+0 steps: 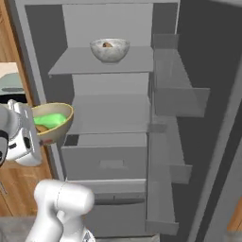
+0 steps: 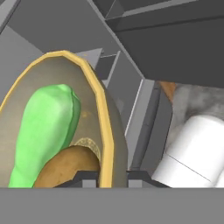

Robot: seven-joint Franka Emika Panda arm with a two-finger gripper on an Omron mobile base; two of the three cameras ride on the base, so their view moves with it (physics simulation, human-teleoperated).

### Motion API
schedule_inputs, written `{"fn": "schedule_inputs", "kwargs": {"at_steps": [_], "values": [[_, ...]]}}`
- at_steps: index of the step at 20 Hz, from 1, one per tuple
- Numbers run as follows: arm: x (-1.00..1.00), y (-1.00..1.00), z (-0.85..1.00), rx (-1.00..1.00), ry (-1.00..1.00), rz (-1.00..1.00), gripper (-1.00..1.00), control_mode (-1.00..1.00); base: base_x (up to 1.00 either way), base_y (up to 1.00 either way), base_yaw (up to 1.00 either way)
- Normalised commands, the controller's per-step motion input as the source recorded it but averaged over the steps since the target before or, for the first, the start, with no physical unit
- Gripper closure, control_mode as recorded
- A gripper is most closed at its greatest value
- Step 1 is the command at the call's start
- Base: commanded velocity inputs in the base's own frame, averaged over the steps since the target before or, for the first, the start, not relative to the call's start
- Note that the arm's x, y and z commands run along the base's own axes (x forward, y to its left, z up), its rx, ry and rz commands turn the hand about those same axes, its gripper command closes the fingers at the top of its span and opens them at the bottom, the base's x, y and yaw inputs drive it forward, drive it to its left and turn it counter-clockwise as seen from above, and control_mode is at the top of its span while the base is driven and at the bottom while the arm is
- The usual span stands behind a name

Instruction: Place the bowl with the corn and potato on the second highest shelf of the fridge. Place the bowl with the chicken drumstick and steak on the top shelf of the fridge.

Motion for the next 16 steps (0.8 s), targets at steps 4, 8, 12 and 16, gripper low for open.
{"fn": "schedule_inputs", "kwargs": {"at_steps": [4, 8, 12, 16], "values": [[0.0, 0.0, 0.0, 0.0, 0.0, 0.0, 1.0, 1.0, 0.58, -0.41, 0.08], [0.0, 0.0, 0.0, 0.0, 0.0, 0.0, 1.0, 1.0, 0.75, -0.12, 0.02], [0.96, -0.32, -0.33, 0.0, 0.0, 0.0, 1.0, -1.0, 0.0, 0.0, 0.0], [0.89, -0.76, -0.59, 0.05, 0.0, 0.02, 1.0, -1.0, 0.0, 0.0, 0.0]]}}
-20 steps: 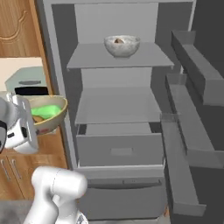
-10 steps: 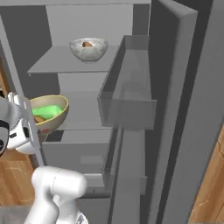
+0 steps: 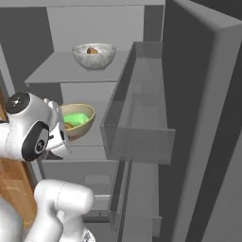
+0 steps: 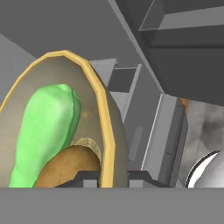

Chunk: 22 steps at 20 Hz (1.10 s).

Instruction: Place the bowl with the corn and potato on the second highest shelf of the fridge. Place the bowl with the chicken drumstick and steak on the top shelf of the fridge.

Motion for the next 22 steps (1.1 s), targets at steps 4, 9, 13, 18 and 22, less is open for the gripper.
{"fn": "schedule_inputs", "kwargs": {"at_steps": [4, 9, 13, 18, 22], "values": [[0.57, -0.67, -0.56, 0.05, 0.0, 0.14, 1.0, -1.0, 0.0, 0.0, 0.0], [0.9, -0.05, -0.36, 0.0, 0.0, 0.12, 1.0, -1.0, 0.0, 0.0, 0.0], [1.0, 0.0, -0.05, 0.01, 0.0, 0.05, 1.0, -1.0, 0.0, 0.0, 0.0], [0.92, 0.0, -0.15, 0.01, 0.01, 0.01, 1.0, -1.0, 0.0, 0.0, 0.0], [0.4, 0.0, -0.43, 0.0, 0.0, 0.04, 1.0, -1.0, 0.0, 0.0, 0.0]]}}
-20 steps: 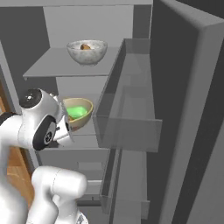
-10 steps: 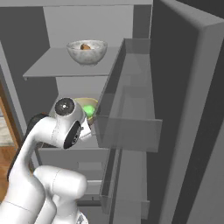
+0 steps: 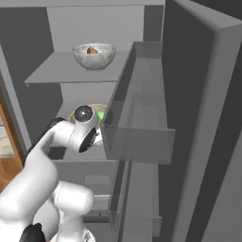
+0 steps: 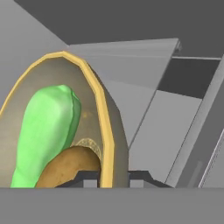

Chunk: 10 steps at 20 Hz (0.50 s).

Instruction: Place the bowl with the corn and potato on the second highest shelf of the fridge. Place the bowl with the chicken drumstick and steak on the top shelf of the fridge.

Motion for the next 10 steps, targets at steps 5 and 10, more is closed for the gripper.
{"fn": "schedule_inputs", "kwargs": {"at_steps": [5, 10], "values": [[0.43, 0.0, -0.41, 0.0, 0.0, 0.02, 1.0, -1.0, 0.0, 0.0, 0.0], [0.62, 0.01, -0.27, 0.0, 0.02, 0.0, 1.0, -1.0, 0.0, 0.0, 0.0]]}}
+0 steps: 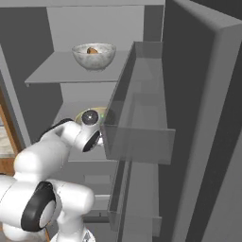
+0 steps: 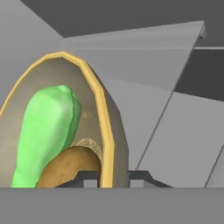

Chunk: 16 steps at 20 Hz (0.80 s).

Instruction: Place the bowl with the corn and potato on the second highest shelf of the fridge. Place the bowl with the chicken drumstick and steak on the top shelf of the fridge.

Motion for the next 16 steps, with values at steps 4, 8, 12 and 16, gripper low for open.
{"fn": "schedule_inputs", "kwargs": {"at_steps": [4, 8, 12, 16], "values": [[0.67, 0.0, -0.26, 0.0, 0.01, 0.0, 1.0, -1.0, 0.0, 0.0, 0.0], [0.52, 0.05, -0.11, 0.0, 0.02, 0.0, 1.0, -1.0, 0.0, 0.0, 0.0], [0.45, 0.3, 0.0, -0.03, 0.01, 0.0, -1.0, -1.0, 0.0, 0.0, 0.0], [0.49, 0.21, 0.0, -0.05, 0.01, -0.04, -1.0, -1.0, 0.0, 0.0, 0.0]]}}
